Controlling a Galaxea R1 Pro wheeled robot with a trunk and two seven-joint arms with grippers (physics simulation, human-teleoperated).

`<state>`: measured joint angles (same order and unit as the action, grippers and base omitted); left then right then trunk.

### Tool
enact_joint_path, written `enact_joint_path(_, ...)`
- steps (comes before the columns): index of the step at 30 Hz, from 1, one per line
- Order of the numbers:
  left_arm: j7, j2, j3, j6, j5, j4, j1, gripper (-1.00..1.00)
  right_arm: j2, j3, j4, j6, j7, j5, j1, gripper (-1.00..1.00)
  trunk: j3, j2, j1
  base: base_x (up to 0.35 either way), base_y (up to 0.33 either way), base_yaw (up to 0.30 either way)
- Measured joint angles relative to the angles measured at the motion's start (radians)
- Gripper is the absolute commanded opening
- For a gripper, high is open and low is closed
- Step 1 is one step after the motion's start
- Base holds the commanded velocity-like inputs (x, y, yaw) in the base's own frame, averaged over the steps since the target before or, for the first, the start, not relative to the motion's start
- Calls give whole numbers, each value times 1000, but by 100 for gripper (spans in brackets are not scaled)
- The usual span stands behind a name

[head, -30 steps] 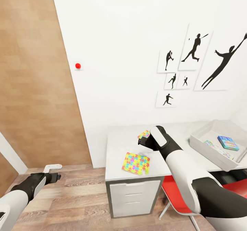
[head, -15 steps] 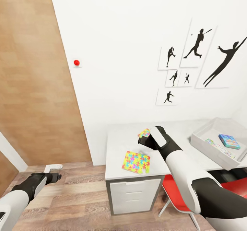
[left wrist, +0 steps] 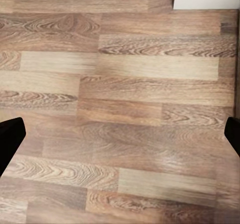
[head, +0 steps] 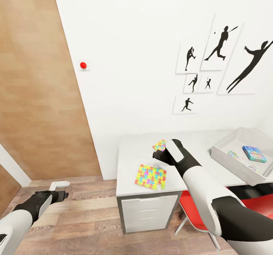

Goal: Put all the toys in the child's room - the three board games (two on the bed and one on the table), the two jigsaw puzzles on the table, and the tennis ball on the table - inside the toy box on the table in the child's room.

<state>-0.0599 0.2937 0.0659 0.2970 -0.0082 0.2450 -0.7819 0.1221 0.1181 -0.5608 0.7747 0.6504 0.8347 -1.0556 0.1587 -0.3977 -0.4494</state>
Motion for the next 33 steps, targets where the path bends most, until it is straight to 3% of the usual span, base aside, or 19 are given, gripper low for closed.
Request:
enact_joint_path(13, 1, 1, 1, 0, 0, 0, 0, 100, 0, 2, -3, -8, 0, 0, 0, 100, 21, 0, 0, 0, 0, 0)
enact_joint_path(33, 57, 0, 2, 8, 1, 0, 0, 100, -1, 0, -4, -9, 1, -1, -2, 100, 54, 0, 0, 0, 0, 0)
